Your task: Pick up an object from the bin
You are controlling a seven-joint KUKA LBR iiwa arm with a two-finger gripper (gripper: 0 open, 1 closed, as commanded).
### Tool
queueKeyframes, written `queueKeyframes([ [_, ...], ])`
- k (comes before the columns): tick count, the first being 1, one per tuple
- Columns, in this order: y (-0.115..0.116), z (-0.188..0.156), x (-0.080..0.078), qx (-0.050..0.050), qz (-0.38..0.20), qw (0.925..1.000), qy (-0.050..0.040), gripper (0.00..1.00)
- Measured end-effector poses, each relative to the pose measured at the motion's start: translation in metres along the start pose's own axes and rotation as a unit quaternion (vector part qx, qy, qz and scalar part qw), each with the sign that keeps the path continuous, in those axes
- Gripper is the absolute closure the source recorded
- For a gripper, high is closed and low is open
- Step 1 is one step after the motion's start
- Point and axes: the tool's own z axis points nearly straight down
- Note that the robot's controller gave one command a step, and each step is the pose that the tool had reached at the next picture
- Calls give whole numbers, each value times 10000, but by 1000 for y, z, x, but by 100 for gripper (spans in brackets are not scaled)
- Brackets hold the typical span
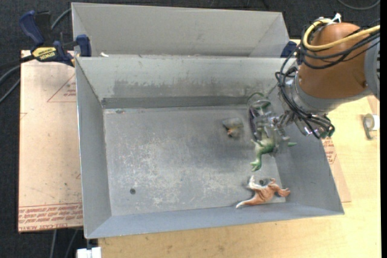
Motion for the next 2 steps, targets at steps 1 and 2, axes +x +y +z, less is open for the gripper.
queueKeyframes([
  [1,-20,67,-11,41,-123,9999,-72,100],
  [2,-4,-137,-20,24,238,9997,-52,100],
])
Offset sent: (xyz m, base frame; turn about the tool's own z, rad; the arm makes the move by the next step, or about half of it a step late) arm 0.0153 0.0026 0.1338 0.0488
